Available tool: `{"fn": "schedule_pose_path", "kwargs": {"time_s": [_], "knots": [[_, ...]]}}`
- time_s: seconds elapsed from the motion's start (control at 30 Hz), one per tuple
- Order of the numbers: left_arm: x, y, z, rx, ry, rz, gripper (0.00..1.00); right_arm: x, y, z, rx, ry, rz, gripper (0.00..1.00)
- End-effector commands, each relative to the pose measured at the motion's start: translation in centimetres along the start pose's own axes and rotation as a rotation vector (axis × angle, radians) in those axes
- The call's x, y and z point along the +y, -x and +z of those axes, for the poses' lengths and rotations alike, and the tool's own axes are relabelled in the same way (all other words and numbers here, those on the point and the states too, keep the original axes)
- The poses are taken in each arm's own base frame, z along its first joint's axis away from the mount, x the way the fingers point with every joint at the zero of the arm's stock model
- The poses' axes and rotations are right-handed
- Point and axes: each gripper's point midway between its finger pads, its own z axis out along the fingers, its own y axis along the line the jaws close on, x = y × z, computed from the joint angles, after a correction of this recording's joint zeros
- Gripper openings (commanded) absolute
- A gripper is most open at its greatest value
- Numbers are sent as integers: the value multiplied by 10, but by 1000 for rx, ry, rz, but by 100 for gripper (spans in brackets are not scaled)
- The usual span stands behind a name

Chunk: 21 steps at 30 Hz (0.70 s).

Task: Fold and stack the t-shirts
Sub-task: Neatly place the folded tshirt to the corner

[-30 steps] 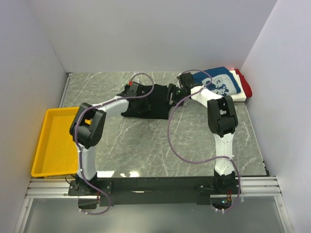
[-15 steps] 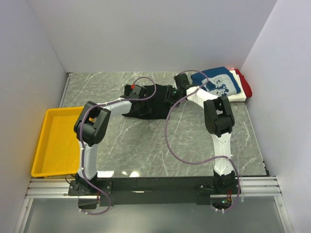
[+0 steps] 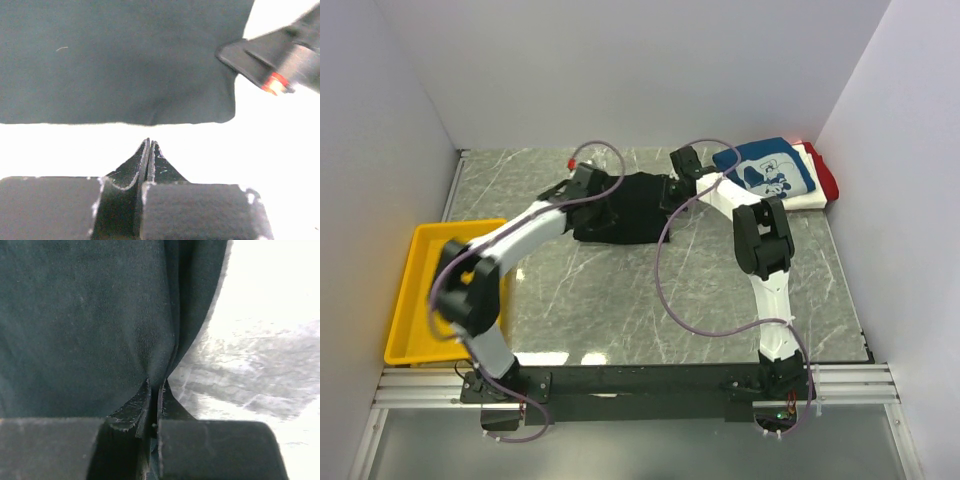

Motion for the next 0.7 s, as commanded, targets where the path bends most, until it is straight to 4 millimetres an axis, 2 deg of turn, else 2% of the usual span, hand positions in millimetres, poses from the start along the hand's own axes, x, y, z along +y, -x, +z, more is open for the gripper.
{"fn": "schedule_pose_path", "kwargs": {"time_s": [0.0, 0.03, 0.07, 0.13, 0.17, 0.2, 0.27, 0.4, 0.53, 0.67], "knots": [[5, 21, -66, -127, -10, 32, 0, -11, 14, -13, -36, -81, -66, 0], [18, 16, -70, -132, 22, 41, 0, -14, 18, -17, -53, -93, -89, 0], [18, 22, -89, -171, 6, 42, 0, -15, 25, -26, -79, -107, -107, 0], [30, 14, -99, -175, 14, 56, 0, -24, 31, -38, -92, -145, -160, 0], [30, 15, -112, -193, -4, 56, 0, -29, 38, -46, -107, -175, -184, 0], [33, 12, -116, -192, -5, 58, 1, -27, 49, -54, -128, -184, -212, 0], [43, 4, -124, -190, -2, 69, 0, -40, 52, -66, -96, -253, -304, 0], [59, -8, -133, -186, 10, 88, 0, -68, 83, -101, -167, -458, -420, 0], [64, -11, -143, -194, -2, 95, 1, -83, 104, -127, -203, -507, -450, 0], [70, -12, -144, -197, 9, 109, 1, -93, 130, -151, -247, -564, -477, 0]]}}
